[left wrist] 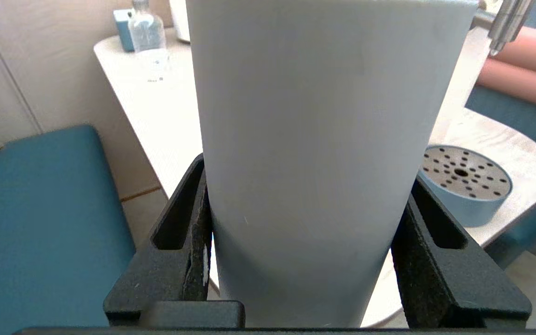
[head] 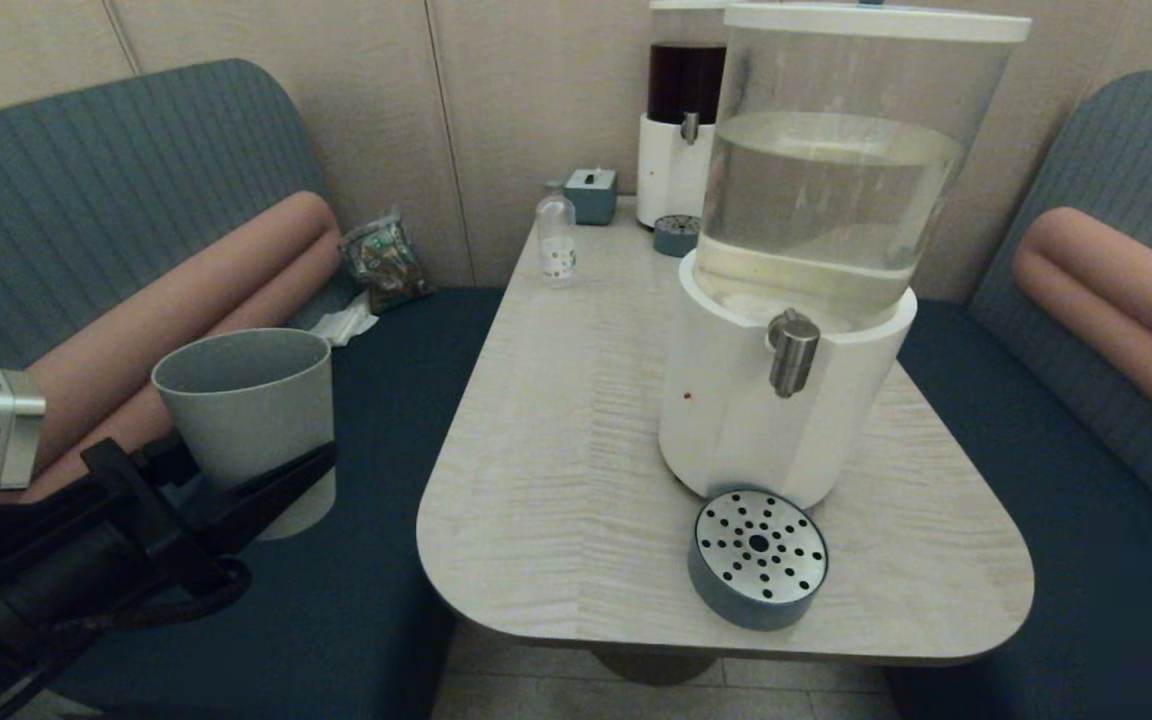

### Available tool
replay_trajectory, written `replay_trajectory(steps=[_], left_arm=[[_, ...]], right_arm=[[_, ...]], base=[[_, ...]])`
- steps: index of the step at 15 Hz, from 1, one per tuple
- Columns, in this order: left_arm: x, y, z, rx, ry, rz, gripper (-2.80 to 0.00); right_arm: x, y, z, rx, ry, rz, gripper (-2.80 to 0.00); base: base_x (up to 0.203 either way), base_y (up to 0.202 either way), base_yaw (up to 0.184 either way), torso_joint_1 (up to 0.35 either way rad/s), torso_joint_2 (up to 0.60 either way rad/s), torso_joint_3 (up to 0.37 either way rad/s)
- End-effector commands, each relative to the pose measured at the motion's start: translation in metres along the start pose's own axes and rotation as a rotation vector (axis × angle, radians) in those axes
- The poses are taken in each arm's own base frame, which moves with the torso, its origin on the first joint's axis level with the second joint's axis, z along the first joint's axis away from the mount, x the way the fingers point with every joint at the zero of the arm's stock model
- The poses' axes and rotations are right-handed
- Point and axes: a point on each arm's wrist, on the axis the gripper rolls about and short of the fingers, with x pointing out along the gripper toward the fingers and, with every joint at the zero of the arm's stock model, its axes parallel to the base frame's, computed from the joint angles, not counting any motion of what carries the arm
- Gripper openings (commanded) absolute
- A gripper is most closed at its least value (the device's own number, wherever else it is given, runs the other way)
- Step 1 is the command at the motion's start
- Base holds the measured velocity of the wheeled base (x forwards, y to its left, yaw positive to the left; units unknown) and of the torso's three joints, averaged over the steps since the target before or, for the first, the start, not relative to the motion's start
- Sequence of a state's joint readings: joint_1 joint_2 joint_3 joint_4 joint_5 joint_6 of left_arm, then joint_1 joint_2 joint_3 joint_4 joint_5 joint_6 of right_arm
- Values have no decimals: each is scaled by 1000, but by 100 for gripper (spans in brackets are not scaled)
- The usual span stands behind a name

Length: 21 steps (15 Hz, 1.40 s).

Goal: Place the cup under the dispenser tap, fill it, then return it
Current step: Pick up the cup, then place it under the water dispenser

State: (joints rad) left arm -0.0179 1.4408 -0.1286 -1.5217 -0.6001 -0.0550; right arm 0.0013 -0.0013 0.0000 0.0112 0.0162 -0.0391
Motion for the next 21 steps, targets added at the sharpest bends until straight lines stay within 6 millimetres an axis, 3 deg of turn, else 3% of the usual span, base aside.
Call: replay_trajectory(steps=[1, 5, 8, 14, 18, 21], left_arm=[[7, 1, 1, 3, -11, -34, -280], [61, 1, -11, -34, -2, -188, -280], [118, -25, -35, -97, 19, -354, -280], [221, -75, -98, -154, 11, -497, -280], [256, -110, -121, -178, -30, -528, -280], [264, -130, -130, -201, -32, -550, -280]], right_arm=[[0, 0, 0, -1, -2, 1, -280], [0, 0, 0, -1, -2, 0, -280], [0, 0, 0, -1, -1, 1, -280], [0, 0, 0, -1, -2, 1, -280], [0, 0, 0, -1, -2, 1, -280], [0, 0, 0, -1, -1, 1, -280]], base=[[0, 0, 0, 0, 0, 0], [0, 0, 0, 0, 0, 0], [0, 0, 0, 0, 0, 0], [0, 0, 0, 0, 0, 0], [0, 0, 0, 0, 0, 0], [0, 0, 0, 0, 0, 0]])
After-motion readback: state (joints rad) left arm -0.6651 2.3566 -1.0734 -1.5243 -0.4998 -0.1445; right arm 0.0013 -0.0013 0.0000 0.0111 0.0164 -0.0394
